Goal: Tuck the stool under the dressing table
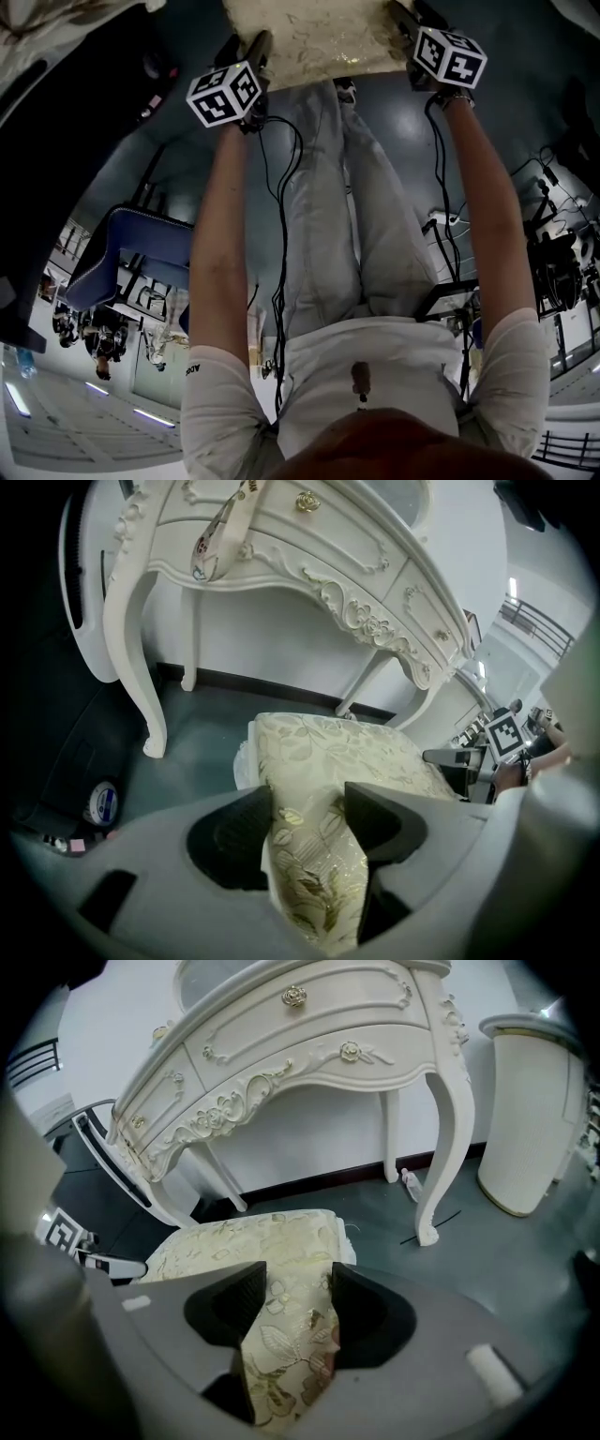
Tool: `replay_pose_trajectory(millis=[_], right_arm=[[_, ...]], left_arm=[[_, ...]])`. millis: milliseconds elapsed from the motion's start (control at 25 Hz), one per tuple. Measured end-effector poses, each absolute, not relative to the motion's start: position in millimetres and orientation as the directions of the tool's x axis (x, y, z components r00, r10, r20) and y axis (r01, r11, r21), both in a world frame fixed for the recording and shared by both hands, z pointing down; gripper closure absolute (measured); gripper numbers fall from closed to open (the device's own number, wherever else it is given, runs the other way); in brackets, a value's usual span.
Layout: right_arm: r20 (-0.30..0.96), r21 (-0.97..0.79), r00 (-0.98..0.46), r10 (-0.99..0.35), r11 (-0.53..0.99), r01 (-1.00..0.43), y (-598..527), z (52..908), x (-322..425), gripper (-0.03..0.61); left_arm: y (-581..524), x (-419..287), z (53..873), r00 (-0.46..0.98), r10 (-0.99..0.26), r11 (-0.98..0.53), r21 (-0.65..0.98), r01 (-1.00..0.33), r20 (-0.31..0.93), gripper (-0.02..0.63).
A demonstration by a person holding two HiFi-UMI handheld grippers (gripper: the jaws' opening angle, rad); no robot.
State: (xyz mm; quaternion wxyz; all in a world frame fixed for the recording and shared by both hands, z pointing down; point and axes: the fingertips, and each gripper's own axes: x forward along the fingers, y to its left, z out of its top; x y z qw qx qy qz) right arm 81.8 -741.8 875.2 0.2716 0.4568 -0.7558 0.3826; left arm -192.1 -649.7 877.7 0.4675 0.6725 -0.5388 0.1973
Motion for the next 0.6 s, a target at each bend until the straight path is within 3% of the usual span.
replay_pose_trajectory(millis=[600], right_arm=[[0.791,-0.315,-0.36,-0.495,0.175,-0.933,-773.2,879.8,102.7,0.361]], left_arm=[[-726.6,-180.9,879.3,0.343,-0.536,-0.117,0.334,-0.935,0.772,0.359]])
